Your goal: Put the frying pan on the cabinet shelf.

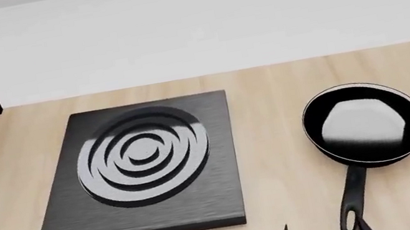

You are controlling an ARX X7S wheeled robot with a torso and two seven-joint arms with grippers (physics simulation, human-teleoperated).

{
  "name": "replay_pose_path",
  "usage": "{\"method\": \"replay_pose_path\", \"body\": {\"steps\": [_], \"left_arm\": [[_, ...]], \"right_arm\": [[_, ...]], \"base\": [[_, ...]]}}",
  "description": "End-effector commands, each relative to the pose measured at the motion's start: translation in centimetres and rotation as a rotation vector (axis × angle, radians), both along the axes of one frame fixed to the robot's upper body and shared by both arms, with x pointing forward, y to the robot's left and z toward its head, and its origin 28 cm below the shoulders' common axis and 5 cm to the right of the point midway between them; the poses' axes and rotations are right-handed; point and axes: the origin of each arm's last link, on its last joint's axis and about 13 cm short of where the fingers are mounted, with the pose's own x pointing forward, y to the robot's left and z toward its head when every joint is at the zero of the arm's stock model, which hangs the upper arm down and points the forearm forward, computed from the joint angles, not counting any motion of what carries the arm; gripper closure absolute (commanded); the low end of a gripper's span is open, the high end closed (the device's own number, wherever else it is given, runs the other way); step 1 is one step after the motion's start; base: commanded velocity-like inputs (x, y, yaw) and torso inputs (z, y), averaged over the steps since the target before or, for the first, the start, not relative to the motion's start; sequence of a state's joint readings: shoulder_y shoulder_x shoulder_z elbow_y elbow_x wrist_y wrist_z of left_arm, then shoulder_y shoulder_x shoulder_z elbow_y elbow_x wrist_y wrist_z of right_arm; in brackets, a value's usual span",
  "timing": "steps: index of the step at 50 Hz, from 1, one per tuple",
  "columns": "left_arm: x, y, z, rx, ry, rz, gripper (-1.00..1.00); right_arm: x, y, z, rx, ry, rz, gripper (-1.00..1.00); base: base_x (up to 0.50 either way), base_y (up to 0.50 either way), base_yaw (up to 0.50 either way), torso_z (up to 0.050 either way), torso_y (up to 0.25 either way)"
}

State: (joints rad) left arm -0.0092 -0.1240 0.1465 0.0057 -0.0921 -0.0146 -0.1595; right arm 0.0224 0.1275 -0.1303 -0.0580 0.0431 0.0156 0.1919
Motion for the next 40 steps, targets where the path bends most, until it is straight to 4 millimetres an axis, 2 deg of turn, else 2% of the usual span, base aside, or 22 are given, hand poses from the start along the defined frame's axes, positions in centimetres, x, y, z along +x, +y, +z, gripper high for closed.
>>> {"method": "replay_pose_path", "body": {"steps": [1, 4, 10, 21, 25, 33, 38, 40], "left_arm": [[0.0, 0.0, 0.3, -0.011, 0.001, 0.001, -1.0], [0.0, 0.1, 1.0, -0.004, -0.015, -0.004, -1.0], [0.1, 0.3, 3.0, -0.026, -0.051, 0.004, -1.0], [0.1, 0.0, 8.1, -0.025, -0.052, -0.029, -1.0], [0.7, 0.0, 9.8, -0.03, -0.048, -0.049, -1.0], [2.6, 0.5, 11.1, -0.06, -0.004, -0.06, -1.0], [3.8, 0.8, 12.3, -0.063, 0.054, -0.023, -1.0], [4.2, 1.0, 12.9, -0.066, 0.017, -0.025, -1.0]], "right_arm": [[-0.1, -0.2, 0.4, -0.033, -0.01, 0.006, -1.0], [0.2, -0.3, 0.2, -0.031, -0.005, 0.006, -1.0], [0.2, -0.5, 1.6, -0.042, -0.009, -0.002, -1.0], [0.3, -0.9, 7.0, -0.053, 0.013, -0.013, -1.0], [0.8, -1.3, 8.2, -0.051, 0.029, -0.028, -1.0], [2.3, -2.1, 9.9, -0.105, 0.116, -0.06, -1.0], [3.8, -2.6, 10.3, -0.084, 0.206, -0.063, -1.0], [4.5, -2.8, 10.5, -0.082, 0.248, -0.065, -1.0]], "base": [[0.0, 0.0, -0.01, 0.0, 0.0], [0.0, 0.0, -0.01, 0.0, 0.0], [0.0, 0.0, -0.01, 0.0, 0.0], [0.0, 0.0, -0.01, 0.0, 0.0], [0.0, 0.0, -0.01, 0.0, 0.0], [0.0, 0.0, -0.01, 0.0, 0.0], [0.0, 0.0, -0.01, 0.0, 0.0], [0.0, 0.0, -0.01, 0.0, 0.0]]}}
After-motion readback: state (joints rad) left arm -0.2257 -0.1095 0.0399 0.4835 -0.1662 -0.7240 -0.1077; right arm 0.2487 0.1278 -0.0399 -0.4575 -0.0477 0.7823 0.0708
